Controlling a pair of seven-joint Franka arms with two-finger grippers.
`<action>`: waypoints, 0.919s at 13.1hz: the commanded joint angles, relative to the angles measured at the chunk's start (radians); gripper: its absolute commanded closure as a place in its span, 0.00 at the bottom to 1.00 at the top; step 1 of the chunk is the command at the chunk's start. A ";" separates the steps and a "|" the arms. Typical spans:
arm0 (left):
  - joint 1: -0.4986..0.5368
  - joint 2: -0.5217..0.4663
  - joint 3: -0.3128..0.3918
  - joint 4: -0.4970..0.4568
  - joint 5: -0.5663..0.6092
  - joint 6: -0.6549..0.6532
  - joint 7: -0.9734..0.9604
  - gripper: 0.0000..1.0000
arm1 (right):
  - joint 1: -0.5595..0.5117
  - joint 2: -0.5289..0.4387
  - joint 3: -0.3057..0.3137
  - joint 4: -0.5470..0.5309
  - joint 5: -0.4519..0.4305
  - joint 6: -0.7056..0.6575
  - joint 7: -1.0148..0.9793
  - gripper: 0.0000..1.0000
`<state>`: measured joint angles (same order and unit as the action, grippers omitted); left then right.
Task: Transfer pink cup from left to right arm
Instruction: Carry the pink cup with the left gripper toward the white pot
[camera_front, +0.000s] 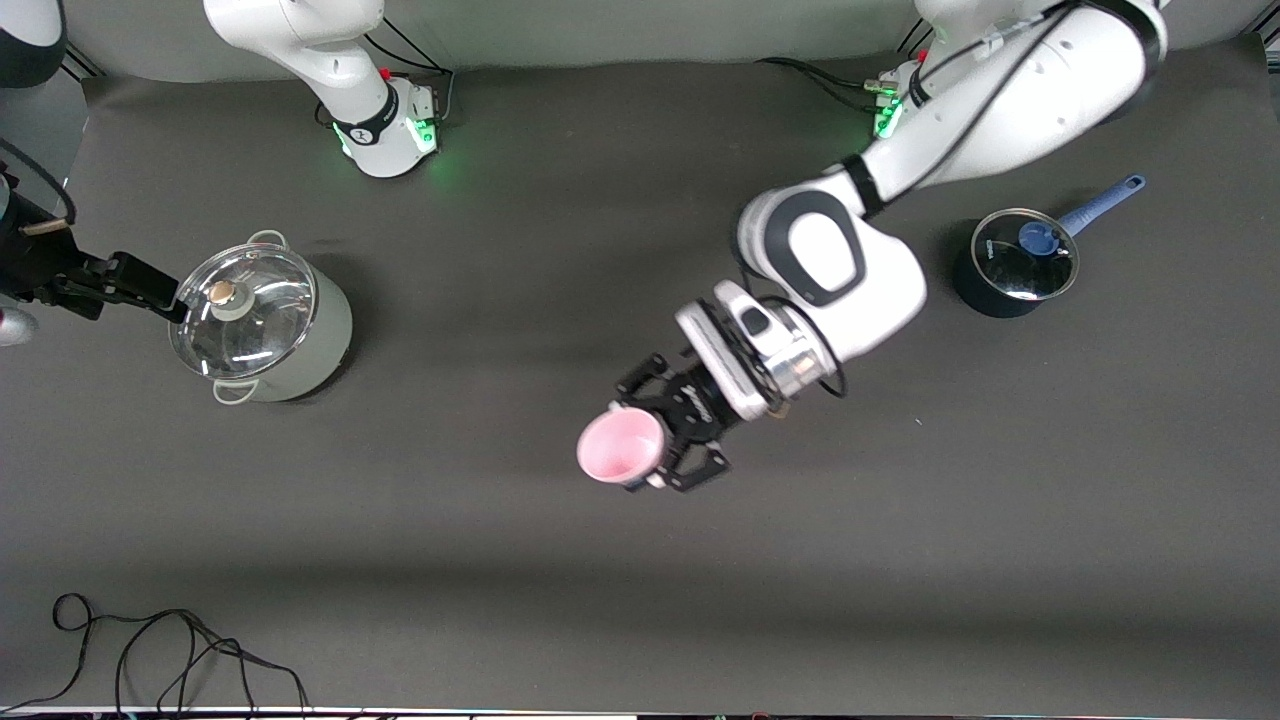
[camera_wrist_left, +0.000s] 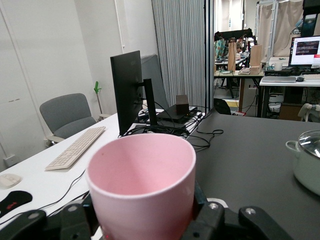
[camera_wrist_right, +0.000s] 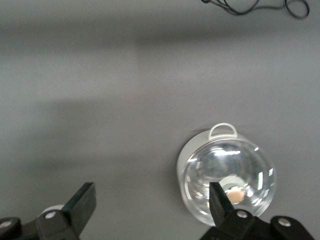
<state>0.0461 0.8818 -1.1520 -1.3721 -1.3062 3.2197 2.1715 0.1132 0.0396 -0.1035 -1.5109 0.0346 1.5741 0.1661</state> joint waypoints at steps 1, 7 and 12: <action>-0.132 -0.009 0.018 0.085 -0.008 0.104 -0.090 1.00 | 0.013 -0.003 0.002 0.017 0.047 -0.005 0.162 0.00; -0.290 -0.067 0.023 0.119 -0.008 0.282 -0.234 1.00 | 0.046 0.002 -0.012 0.083 0.051 -0.060 0.289 0.00; -0.296 -0.118 0.020 0.117 -0.013 0.284 -0.272 1.00 | 0.059 0.005 0.005 0.098 0.139 -0.052 0.600 0.00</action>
<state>-0.2360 0.7887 -1.1523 -1.2625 -1.3064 3.4934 1.9343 0.1535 0.0376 -0.0977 -1.4436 0.1391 1.5301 0.6221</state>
